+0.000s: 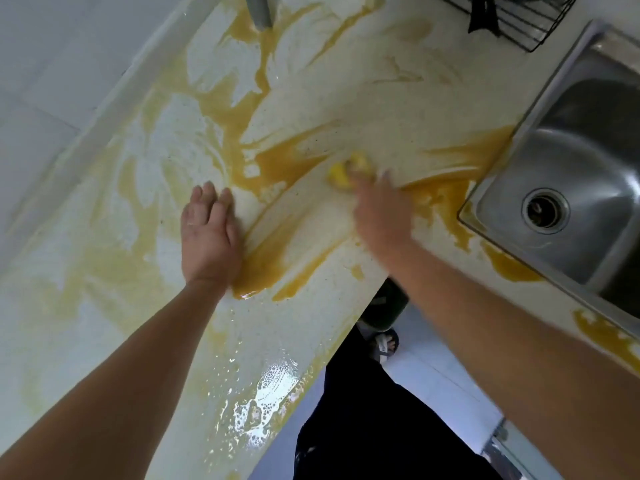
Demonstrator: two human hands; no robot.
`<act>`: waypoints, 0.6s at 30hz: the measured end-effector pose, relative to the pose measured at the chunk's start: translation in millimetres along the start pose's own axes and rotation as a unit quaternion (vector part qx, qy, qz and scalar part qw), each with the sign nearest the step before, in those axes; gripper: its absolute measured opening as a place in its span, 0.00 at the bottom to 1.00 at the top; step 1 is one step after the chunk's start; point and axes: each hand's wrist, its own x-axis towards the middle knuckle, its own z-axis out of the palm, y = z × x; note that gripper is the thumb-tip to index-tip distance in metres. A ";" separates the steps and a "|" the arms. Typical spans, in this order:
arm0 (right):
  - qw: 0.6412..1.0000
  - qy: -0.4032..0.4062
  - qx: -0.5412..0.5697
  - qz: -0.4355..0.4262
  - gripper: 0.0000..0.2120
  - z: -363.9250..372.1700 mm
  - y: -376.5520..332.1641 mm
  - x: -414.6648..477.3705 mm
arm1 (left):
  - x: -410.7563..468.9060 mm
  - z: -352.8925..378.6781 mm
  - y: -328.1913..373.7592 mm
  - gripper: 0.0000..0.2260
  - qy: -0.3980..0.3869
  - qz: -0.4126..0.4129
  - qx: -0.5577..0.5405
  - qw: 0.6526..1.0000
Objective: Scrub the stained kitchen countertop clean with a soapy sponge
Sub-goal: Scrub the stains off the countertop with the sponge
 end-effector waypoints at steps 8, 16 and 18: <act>0.992 0.045 0.006 0.119 0.31 10.7 -16.3 6.4 | 17.9 -2.4 6.4 0.21 0.026 0.005 -0.023 0.999; 0.973 -0.068 0.021 -0.219 0.27 26.4 -57.2 -74.2 | 28.1 -1.2 8.4 0.22 0.031 0.007 -0.014 0.999; 0.988 -0.037 -0.029 -0.147 0.27 12.5 -26.5 -32.8 | 30.0 -1.5 7.3 0.22 0.031 0.005 -0.014 0.999</act>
